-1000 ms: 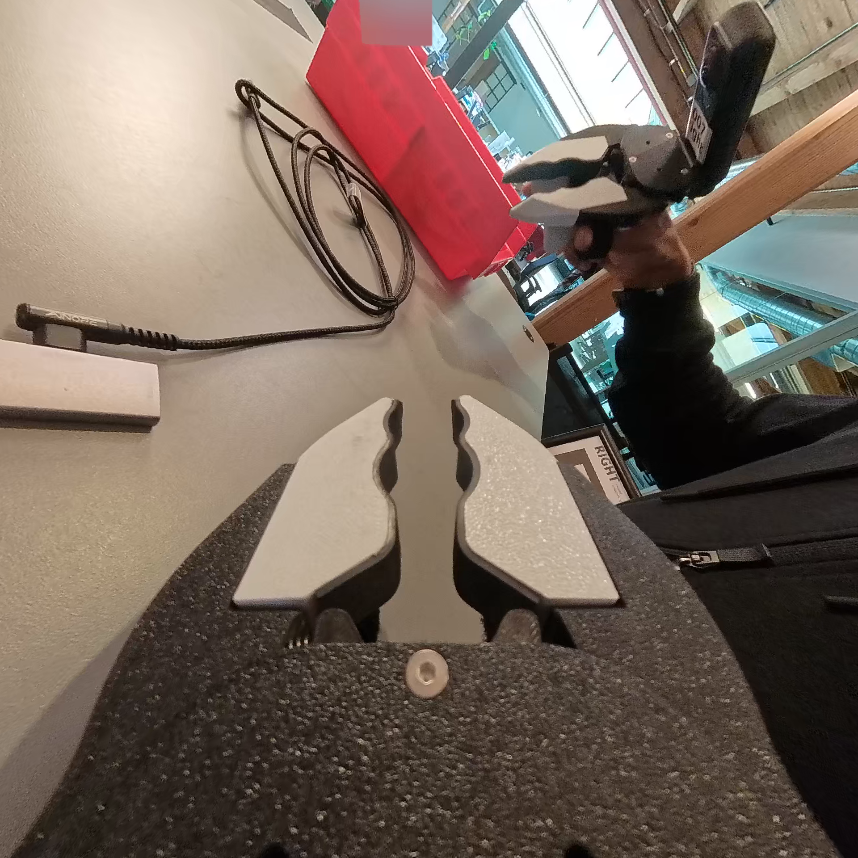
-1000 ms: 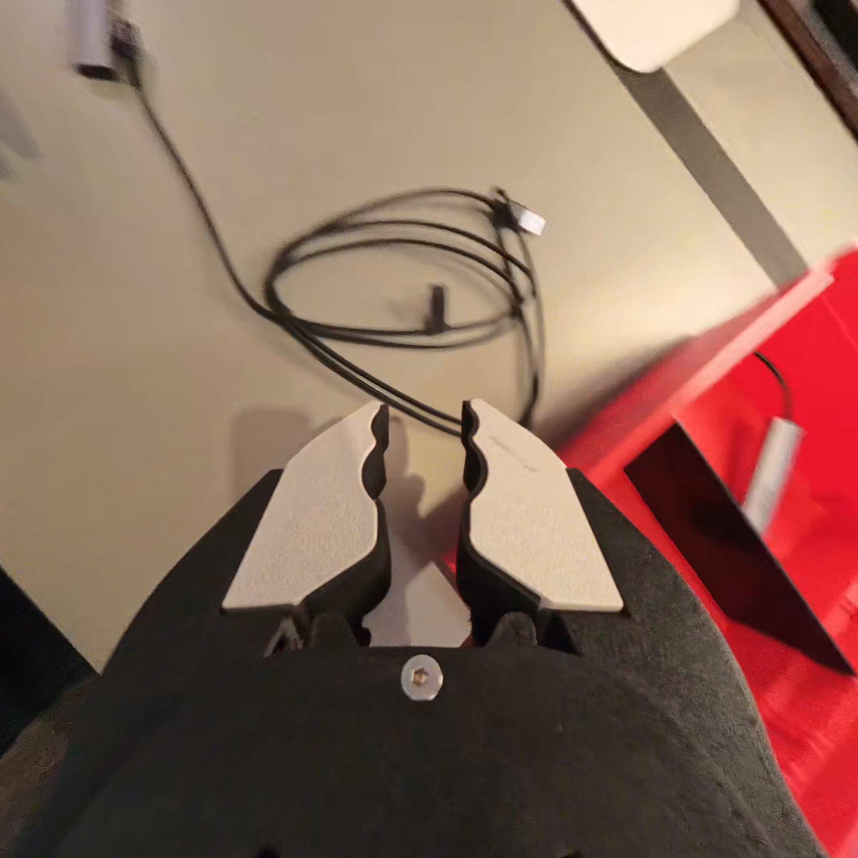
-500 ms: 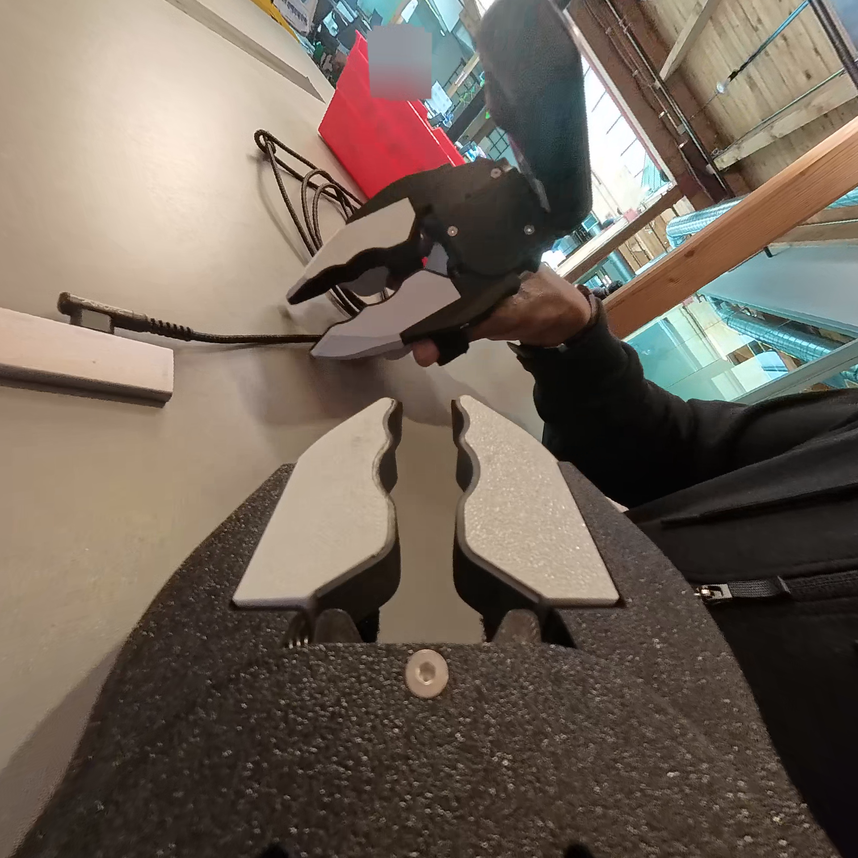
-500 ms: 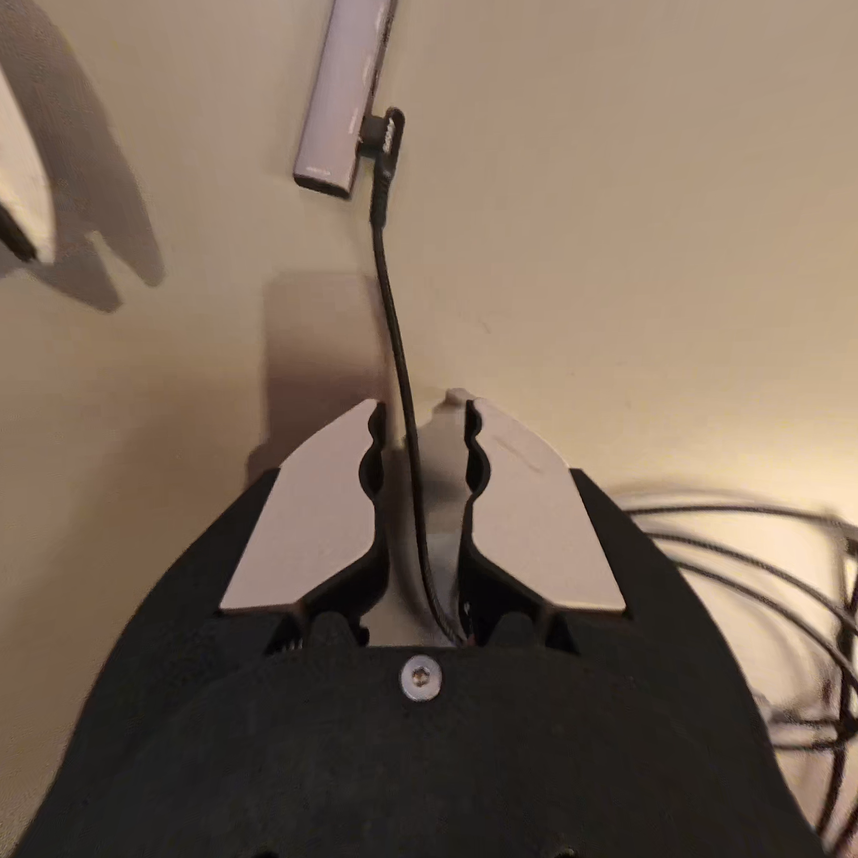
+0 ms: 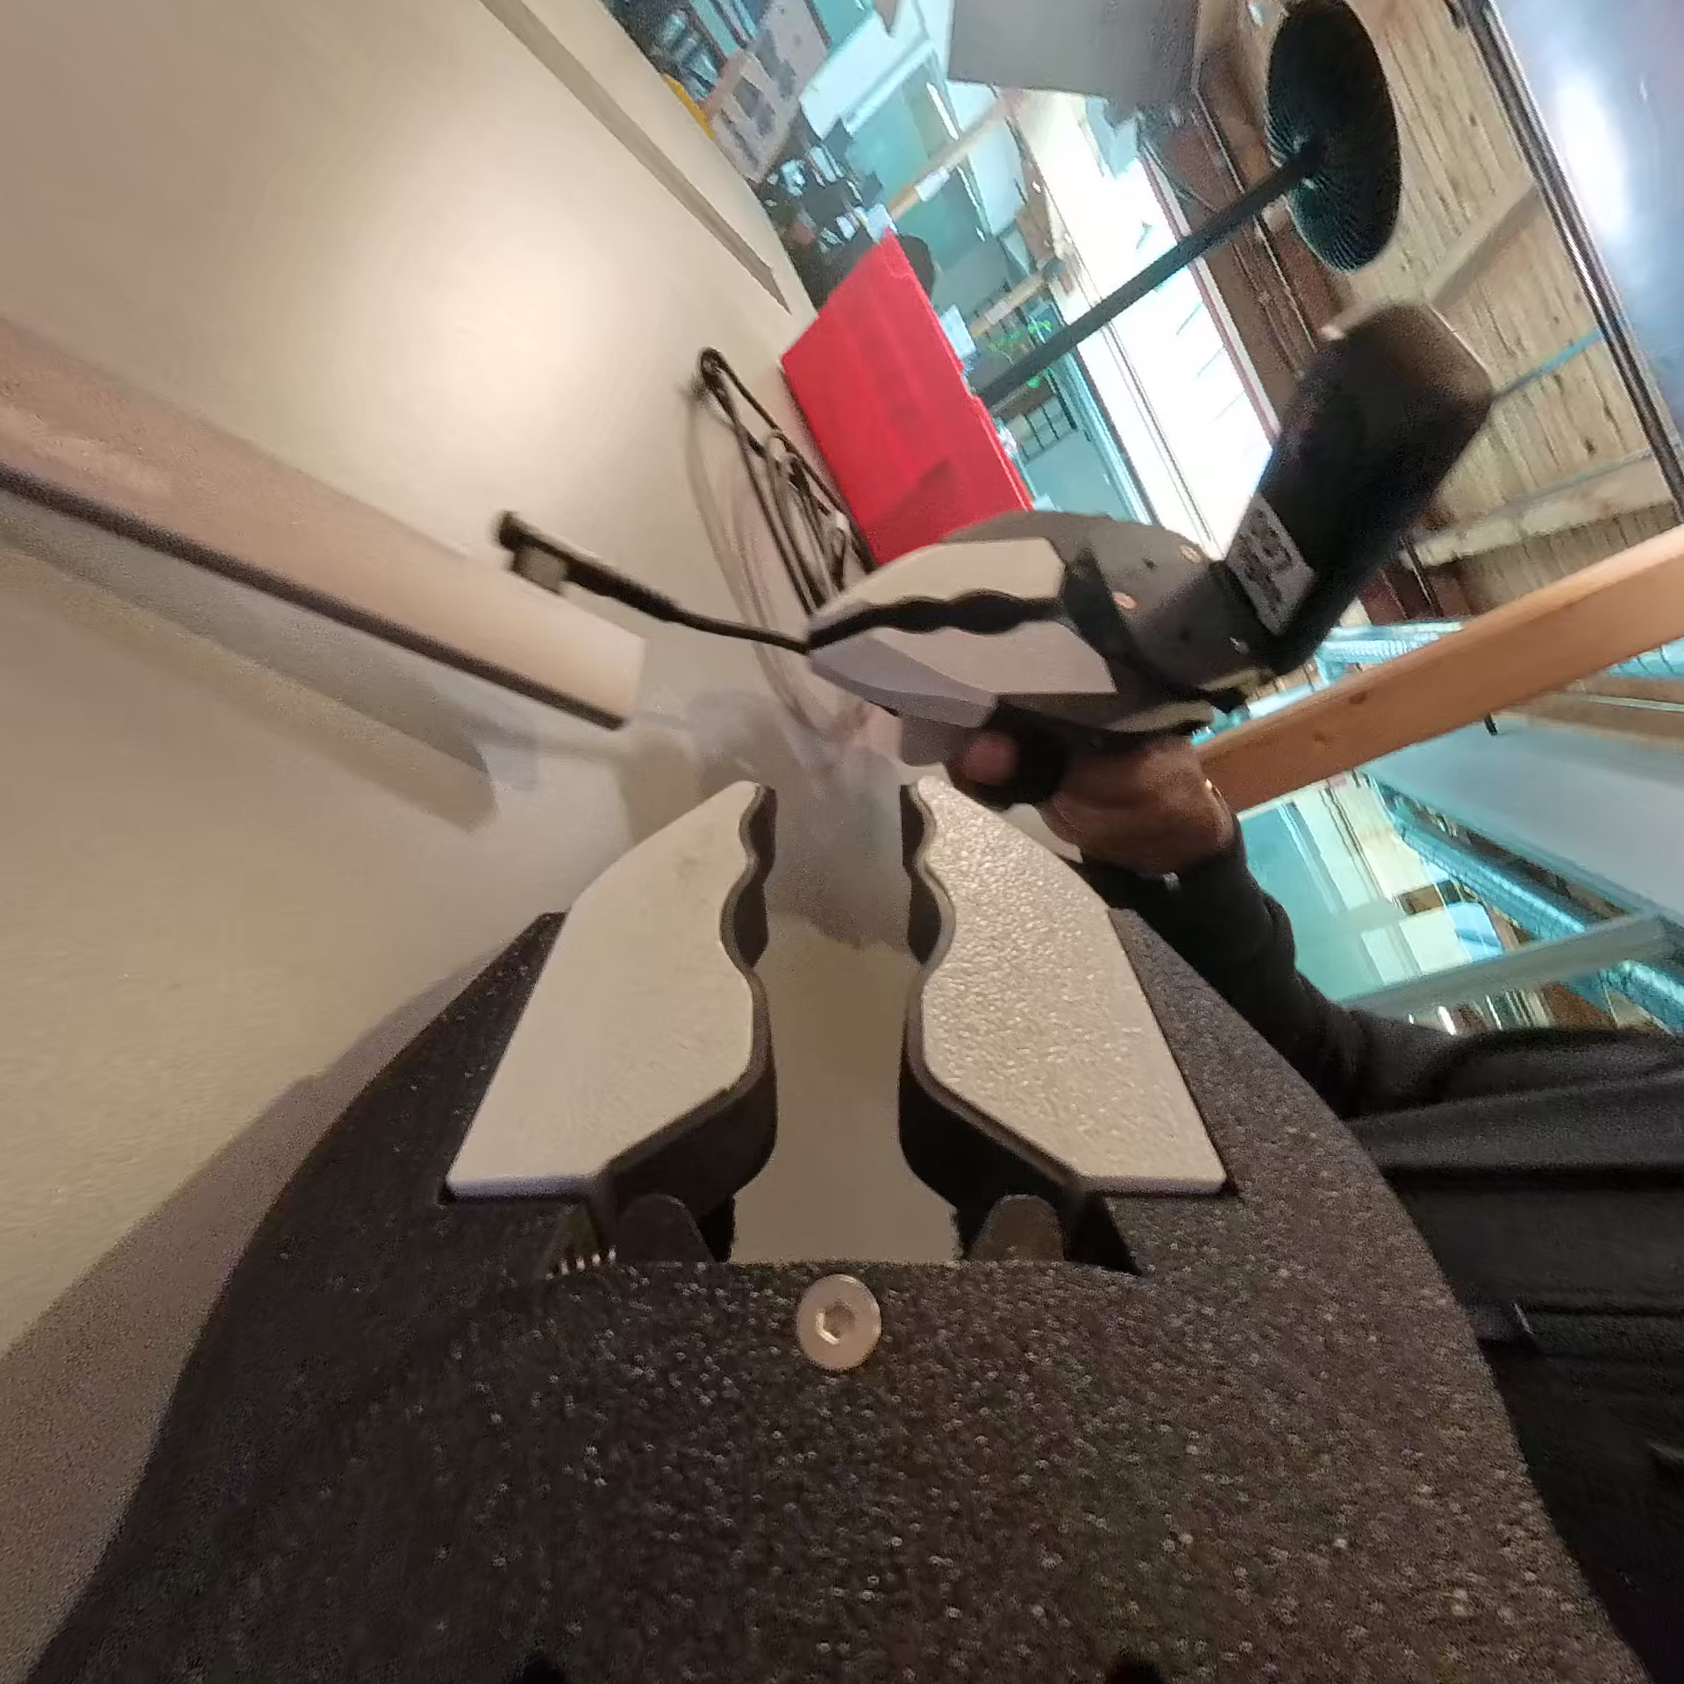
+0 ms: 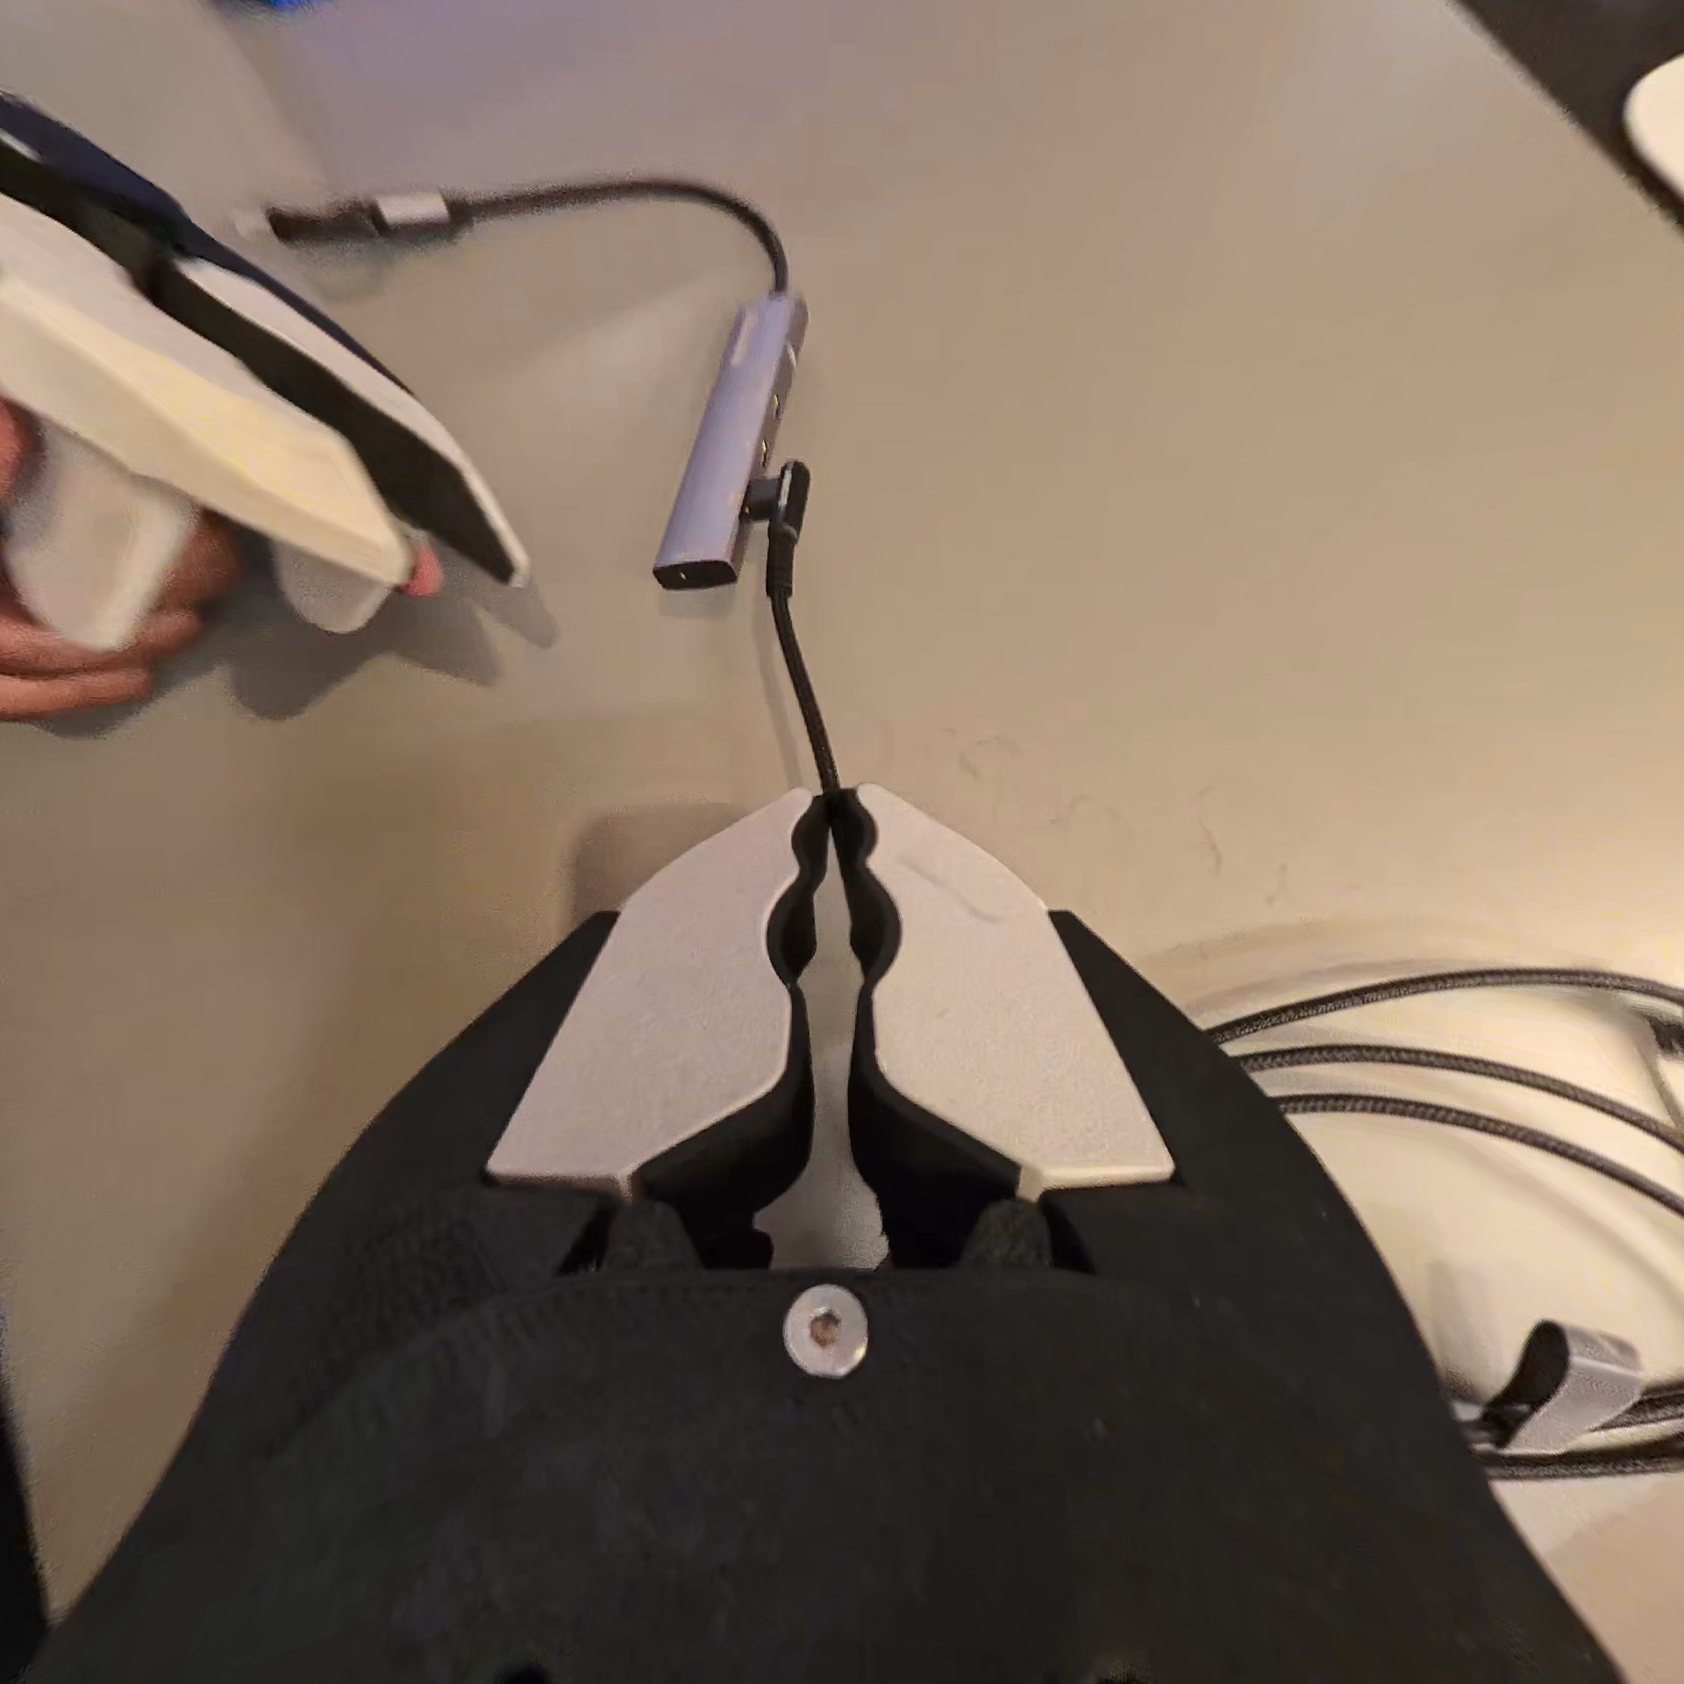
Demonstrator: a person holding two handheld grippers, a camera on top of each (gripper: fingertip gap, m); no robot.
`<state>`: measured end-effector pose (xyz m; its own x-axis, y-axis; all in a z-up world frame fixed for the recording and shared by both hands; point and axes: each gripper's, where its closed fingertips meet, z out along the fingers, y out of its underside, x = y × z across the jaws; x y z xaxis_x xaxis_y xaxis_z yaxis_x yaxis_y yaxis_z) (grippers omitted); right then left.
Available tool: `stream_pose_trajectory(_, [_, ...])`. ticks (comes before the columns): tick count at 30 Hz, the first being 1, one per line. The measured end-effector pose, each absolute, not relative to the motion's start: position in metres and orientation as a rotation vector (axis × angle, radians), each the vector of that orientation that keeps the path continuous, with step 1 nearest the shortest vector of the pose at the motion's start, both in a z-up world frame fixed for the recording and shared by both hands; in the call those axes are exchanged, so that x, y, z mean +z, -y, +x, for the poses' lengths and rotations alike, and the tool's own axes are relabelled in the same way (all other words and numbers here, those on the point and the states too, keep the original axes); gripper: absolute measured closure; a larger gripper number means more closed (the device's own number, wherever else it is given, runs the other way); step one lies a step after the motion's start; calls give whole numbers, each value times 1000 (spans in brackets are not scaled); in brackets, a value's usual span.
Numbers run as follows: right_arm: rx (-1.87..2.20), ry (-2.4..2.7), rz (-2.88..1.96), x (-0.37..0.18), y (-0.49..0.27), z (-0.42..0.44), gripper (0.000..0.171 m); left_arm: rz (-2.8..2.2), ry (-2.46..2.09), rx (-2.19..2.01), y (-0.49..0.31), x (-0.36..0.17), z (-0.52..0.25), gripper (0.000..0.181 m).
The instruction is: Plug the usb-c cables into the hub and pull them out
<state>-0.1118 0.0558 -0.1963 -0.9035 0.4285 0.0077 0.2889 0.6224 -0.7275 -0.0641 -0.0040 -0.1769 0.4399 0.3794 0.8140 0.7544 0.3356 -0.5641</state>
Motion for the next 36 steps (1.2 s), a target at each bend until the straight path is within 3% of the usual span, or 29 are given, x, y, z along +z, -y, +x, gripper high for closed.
stream_pose_trajectory(4, [1344,2588,-683,-173,-63,-101,169,-1228,1284,-363,12,-189,-78,140])
stream_pose_trajectory(7, [1460,2546,-725,-158,-65,-92,169,-1229,1290,-414,8,-191,-80,138])
stream_pose_trajectory(13, [1675,2501,-706,-137,-59,-68,170,-920,1203,-685,-1,-167,-92,126])
stream_pose_trajectory(15, [1693,2512,-689,-139,-58,-59,170,-781,1175,-764,2,-160,-98,139])
stream_pose_trajectory(17, [1690,2542,-693,-146,-58,-52,170,-739,1139,-755,6,-153,-100,167])
stream_pose_trajectory(18, [1674,2567,-708,-152,-59,-49,170,-752,1101,-742,6,-148,-99,169])
stream_pose_trajectory(22, [1596,2672,-750,-168,-62,-40,167,-920,974,-664,-3,-137,-86,171])
stream_pose_trajectory(29, [1894,2634,-829,-135,-42,-41,152,-1298,737,-535,-28,-137,-54,171])
stream_pose_trajectory(33, [1830,2740,-794,-145,-25,-37,148,-1425,665,-517,-39,-144,-38,171])
stream_pose_trajectory(36, [1839,2787,-792,-149,-24,-34,161,-1389,652,-540,-35,-140,-36,171])
